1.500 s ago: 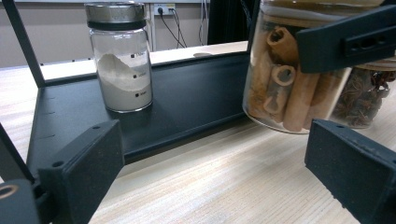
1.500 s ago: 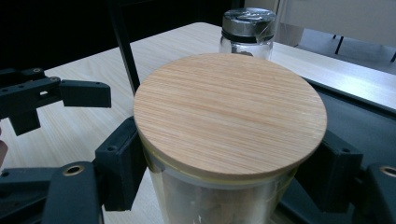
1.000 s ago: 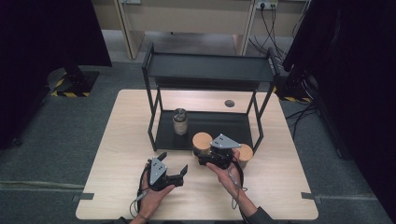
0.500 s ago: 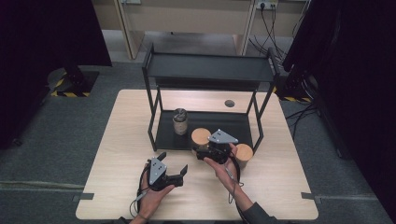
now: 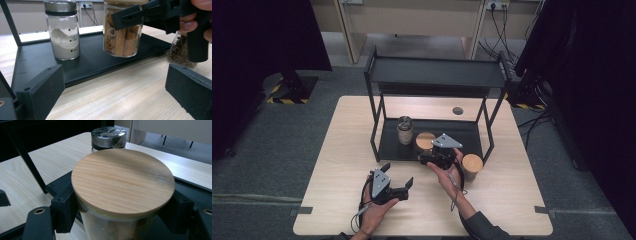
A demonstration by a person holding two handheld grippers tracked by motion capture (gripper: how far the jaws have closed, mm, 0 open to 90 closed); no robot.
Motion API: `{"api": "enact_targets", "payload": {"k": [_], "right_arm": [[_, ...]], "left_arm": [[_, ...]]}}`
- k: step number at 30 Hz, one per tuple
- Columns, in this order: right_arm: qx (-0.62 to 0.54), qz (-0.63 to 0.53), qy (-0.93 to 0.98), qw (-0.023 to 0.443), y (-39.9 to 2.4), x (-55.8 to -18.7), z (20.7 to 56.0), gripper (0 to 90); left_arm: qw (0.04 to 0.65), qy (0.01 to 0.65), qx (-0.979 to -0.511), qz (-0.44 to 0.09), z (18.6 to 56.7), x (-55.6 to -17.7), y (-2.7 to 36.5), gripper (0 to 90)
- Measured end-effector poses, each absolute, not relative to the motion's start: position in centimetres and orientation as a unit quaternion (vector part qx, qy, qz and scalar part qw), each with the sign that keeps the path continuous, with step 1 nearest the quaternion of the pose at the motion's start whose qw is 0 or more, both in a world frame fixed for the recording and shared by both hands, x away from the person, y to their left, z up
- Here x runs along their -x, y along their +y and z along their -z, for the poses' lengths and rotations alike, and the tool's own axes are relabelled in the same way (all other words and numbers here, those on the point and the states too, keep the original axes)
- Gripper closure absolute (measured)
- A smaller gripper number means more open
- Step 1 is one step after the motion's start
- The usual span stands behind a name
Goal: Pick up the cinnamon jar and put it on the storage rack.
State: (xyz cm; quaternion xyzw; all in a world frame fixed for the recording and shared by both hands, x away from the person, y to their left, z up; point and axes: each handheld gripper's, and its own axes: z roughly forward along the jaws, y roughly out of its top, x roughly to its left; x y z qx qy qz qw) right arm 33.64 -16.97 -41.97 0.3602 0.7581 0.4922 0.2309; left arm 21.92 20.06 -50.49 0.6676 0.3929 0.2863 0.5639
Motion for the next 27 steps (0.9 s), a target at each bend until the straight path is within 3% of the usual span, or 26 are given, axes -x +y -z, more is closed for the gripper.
{"api": "enact_targets", "payload": {"k": [27], "right_arm": [[-0.401,-0.466,0.745,0.258,-14.3,-36.6,42.4,25.9]], "left_arm": [[0.564,0.390,-0.670,-0.285,50.5,-21.9,20.0,1.8]]}}
